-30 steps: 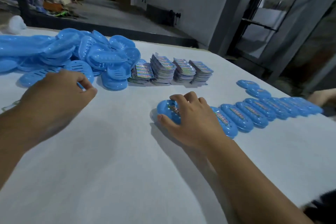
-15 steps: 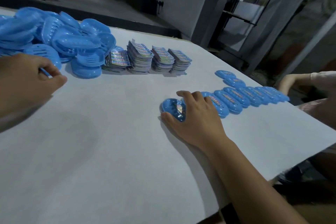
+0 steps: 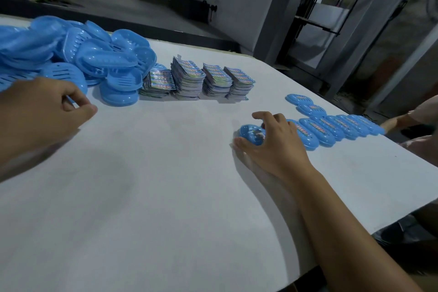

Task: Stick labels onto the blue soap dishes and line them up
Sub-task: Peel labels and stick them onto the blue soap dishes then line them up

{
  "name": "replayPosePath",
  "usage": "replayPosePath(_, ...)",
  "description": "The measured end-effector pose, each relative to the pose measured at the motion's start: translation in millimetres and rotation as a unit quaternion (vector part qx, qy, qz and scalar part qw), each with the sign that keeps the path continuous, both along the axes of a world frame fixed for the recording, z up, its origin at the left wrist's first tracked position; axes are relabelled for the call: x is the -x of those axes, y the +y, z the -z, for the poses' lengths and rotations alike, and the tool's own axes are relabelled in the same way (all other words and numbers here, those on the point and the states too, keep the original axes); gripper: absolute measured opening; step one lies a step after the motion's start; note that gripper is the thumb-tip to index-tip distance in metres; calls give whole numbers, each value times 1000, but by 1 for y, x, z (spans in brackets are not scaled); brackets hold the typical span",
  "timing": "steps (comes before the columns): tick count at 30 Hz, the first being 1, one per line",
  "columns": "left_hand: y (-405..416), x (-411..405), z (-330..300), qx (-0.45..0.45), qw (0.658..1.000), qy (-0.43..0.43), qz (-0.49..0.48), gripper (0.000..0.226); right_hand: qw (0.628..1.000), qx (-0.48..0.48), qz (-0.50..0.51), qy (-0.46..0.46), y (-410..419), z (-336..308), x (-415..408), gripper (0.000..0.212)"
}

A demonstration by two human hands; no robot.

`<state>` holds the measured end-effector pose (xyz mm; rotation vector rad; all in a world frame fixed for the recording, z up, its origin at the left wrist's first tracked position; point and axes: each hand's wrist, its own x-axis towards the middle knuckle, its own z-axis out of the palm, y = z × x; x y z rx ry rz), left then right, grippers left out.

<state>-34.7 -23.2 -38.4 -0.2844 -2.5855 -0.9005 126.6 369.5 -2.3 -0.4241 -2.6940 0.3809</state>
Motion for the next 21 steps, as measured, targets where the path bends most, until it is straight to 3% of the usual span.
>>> replayPosePath(6,18,-33,-34,40,999,-37,-3,19,994,-13,-108,-16,-47,-14,36,58)
replayPosePath(13,21,-40,-43,91,993,-66,-37,18,965,-3,-257,-44,-134,-25,93,36)
replayPosePath(21,13,-39,-46,110,988,-100,-43,15,953,22,-302,-29,-199,-9,134,30)
